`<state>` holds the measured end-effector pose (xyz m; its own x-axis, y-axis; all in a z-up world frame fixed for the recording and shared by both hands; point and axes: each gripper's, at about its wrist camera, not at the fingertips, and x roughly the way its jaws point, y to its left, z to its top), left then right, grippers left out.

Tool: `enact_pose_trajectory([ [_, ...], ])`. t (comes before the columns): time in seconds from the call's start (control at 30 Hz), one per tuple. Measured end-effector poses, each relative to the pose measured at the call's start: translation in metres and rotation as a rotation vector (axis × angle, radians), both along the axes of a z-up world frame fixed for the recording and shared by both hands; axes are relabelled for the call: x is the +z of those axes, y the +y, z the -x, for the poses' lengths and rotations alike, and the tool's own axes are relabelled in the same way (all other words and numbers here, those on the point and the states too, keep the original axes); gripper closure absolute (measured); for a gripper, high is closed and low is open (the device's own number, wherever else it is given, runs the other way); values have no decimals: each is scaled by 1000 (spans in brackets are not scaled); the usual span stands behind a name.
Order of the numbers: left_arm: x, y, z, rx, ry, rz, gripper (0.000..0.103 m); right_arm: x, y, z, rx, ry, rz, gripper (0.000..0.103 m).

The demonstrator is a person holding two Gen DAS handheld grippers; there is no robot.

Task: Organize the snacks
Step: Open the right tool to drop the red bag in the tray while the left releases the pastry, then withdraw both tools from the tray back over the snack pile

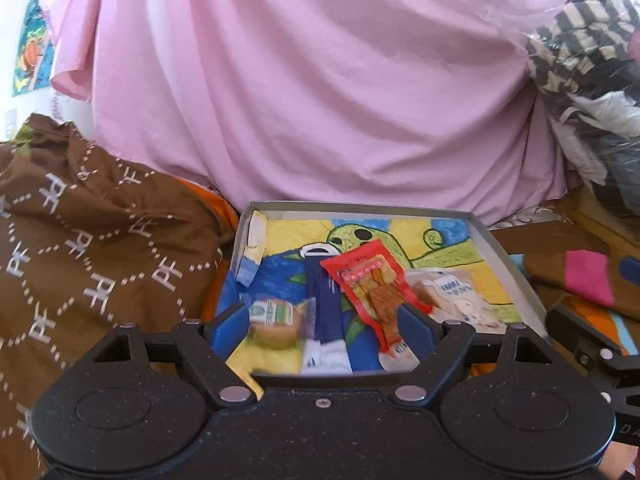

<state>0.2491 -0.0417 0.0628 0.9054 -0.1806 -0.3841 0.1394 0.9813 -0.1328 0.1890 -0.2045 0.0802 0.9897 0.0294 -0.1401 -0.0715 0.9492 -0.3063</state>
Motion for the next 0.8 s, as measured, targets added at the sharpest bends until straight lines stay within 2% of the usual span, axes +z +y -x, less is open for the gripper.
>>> enact_pose_trajectory([
  [0.1, -1, 3, 24, 17, -13, 13, 10, 0, -7, 22, -9, 5, -8, 0],
  [0.47, -6, -4, 97, -35, -20, -11, 9, -11, -18, 90, -52, 58, -32, 0],
  [0.8, -30, -1, 141, -18, 54, 15, 8, -23, -17, 138, -74, 127, -69, 0],
])
